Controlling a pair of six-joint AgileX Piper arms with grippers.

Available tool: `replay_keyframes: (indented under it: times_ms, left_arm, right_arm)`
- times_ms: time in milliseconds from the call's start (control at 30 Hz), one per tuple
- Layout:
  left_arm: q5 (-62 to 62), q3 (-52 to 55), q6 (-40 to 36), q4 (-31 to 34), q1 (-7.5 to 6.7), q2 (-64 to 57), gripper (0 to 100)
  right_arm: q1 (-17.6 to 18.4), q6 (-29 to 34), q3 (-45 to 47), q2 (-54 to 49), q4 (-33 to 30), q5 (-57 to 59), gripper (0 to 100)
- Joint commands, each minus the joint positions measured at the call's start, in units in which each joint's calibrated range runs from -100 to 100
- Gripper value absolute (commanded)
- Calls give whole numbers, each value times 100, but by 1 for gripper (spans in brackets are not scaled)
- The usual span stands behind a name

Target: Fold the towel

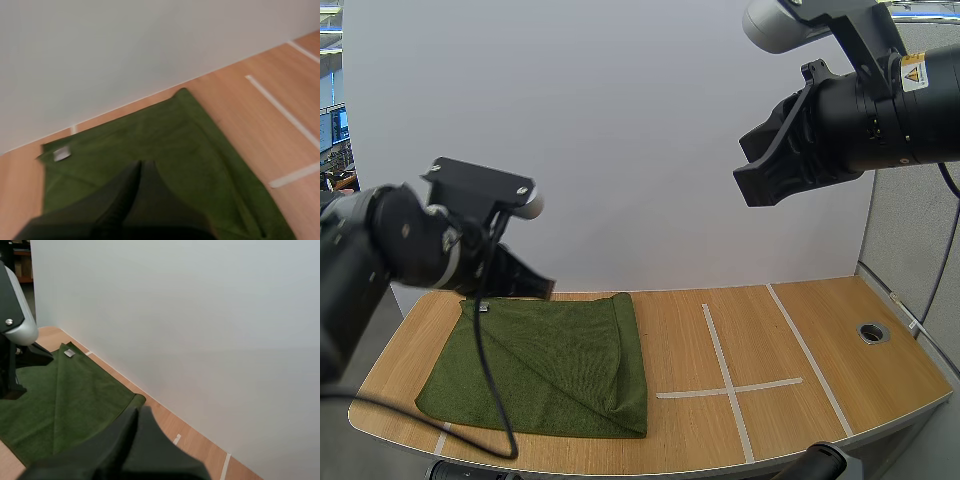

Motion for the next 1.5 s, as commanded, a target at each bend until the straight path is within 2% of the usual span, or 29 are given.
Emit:
replay_keyframes:
  times_ms: [0,67,133,367,533,633,700,800,900,1000,1467]
  left_arm:
    - [-221,-320,2217,-2431,12,1238,0]
    - [-256,-400,2619,-2947,12,1614,0]
    - [-396,-502,2803,-3164,12,1955,0]
    - [-1012,-1097,3218,-3209,4,3266,0]
    - [-1072,-1621,3225,-3209,-13,4129,0]
    - [-1315,-1824,2943,-2930,-170,4581,0]
    - [-1791,-1996,2520,-2422,-389,4944,0]
    - [-2070,-2283,1982,-1686,-640,5352,0]
    - [-2139,-2676,1445,-1019,-793,5776,0]
    - [-2139,-3015,1124,-612,-835,6135,0]
    - [-2734,-3292,994,-334,-835,7362,0]
  right_arm:
    - [-33,46,16,-64,-137,0,0]
    - [-48,46,29,-64,-137,0,0]
    - [-72,46,63,-89,-137,0,0]
    - [-74,46,707,-564,-51,0,0]
    - [-74,46,842,-772,-62,0,0]
    - [-74,46,856,-809,-50,0,0]
    - [-74,46,856,-810,-60,0,0]
    - [-74,46,856,-810,-50,0,0]
    - [-74,46,856,-810,-50,0,0]
    - [-74,46,856,-810,-50,0,0]
    - [-74,46,856,-810,-96,0,0]
